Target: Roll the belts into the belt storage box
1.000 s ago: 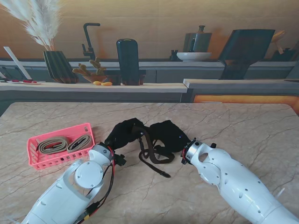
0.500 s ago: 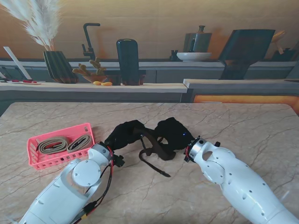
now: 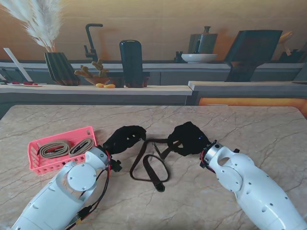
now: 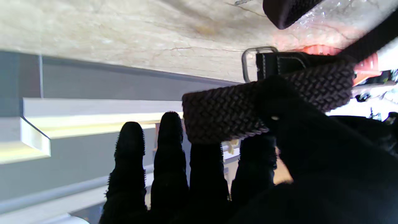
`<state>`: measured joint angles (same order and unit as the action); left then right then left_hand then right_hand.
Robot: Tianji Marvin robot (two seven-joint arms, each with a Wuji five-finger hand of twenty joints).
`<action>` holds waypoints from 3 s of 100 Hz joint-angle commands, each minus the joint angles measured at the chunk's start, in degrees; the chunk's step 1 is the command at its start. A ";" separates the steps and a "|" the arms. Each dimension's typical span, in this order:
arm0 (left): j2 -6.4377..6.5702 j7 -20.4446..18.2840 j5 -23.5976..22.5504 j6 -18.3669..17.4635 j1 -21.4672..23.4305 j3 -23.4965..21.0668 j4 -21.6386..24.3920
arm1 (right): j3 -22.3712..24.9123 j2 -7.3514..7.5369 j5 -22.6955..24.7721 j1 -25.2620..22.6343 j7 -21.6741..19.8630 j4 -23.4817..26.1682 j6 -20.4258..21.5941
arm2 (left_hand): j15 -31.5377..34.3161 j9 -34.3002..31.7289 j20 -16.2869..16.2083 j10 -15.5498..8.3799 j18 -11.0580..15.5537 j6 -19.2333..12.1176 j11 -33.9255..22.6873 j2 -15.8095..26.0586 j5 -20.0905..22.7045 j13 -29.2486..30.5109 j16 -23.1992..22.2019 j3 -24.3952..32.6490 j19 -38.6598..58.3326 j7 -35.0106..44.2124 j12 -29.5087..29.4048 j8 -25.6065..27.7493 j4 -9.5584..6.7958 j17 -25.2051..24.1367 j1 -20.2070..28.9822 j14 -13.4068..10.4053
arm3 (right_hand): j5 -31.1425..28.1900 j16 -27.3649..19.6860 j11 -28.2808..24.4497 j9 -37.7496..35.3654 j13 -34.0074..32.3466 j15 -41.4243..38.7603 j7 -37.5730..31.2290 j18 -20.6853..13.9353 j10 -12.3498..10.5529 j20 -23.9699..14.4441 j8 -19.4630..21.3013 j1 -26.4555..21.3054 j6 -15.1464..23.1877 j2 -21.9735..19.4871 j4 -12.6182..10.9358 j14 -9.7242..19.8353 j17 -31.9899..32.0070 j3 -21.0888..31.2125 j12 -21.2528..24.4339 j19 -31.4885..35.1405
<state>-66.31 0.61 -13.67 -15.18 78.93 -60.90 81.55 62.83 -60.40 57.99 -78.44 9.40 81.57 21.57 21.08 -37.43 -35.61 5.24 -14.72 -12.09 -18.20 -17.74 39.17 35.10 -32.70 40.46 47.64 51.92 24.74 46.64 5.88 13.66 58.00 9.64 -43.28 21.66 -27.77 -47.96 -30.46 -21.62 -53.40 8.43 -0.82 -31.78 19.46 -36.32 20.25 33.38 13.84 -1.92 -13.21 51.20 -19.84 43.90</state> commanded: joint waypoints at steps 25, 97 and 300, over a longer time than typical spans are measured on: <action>-0.45 6.10 -7.82 2.00 -0.35 0.08 -1.71 | 3.04 -2.47 -21.14 -3.84 -8.14 3.80 -7.56 | -0.68 8.43 0.91 0.22 1.15 2.99 0.90 -3.11 -12.26 -6.46 1.83 -2.46 -2.19 -15.74 -2.26 -10.63 -0.75 -3.44 -8.15 -0.96 | -5.94 -0.63 1.48 1.51 -0.95 2.21 -4.43 1.30 2.65 0.83 3.22 -2.35 -0.99 -4.03 0.59 0.54 -0.31 1.73 -0.93 -1.84; -1.59 8.90 -4.55 0.81 1.80 1.76 0.02 | 0.22 -10.54 -59.00 -5.28 1.64 7.10 -21.64 | -5.85 16.24 12.55 5.34 8.31 17.70 4.64 8.91 -18.63 -18.01 10.04 -33.23 -11.85 -32.00 -7.92 -24.32 -4.00 -9.85 -12.39 0.24 | -5.55 0.40 1.26 9.02 1.56 2.30 -3.50 1.10 5.54 -1.16 3.67 -2.20 -0.32 -4.82 0.23 -0.03 1.37 0.23 -0.65 -4.79; -4.88 15.58 -2.86 -2.15 -3.04 10.13 -6.91 | -9.11 -13.27 -65.15 0.03 3.14 2.08 -18.73 | 1.77 4.20 12.45 -0.44 4.41 13.74 -6.12 2.55 -21.12 -6.63 10.71 -11.90 -3.15 -10.07 -4.27 -14.17 -3.22 -6.25 -12.39 -3.46 | -5.71 -6.03 4.82 18.88 9.77 6.42 -6.21 3.09 6.24 -2.13 -6.42 4.40 10.94 1.56 0.54 -0.06 4.52 2.21 5.67 -15.22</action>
<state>-70.32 16.86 -16.34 -17.19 75.27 -51.43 73.87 53.44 -72.99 -7.55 -77.93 12.44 81.68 2.09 20.71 -24.66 -21.84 9.52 -9.46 6.39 -15.52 -16.48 14.69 25.82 -20.86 28.53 42.05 36.64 16.77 30.33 2.88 6.75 44.34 8.96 -46.09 15.89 -23.30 -29.79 -20.98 -14.52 -55.23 11.67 11.54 -32.99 11.39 -32.50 26.38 36.98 13.86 -4.39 -8.32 51.95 -14.17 29.20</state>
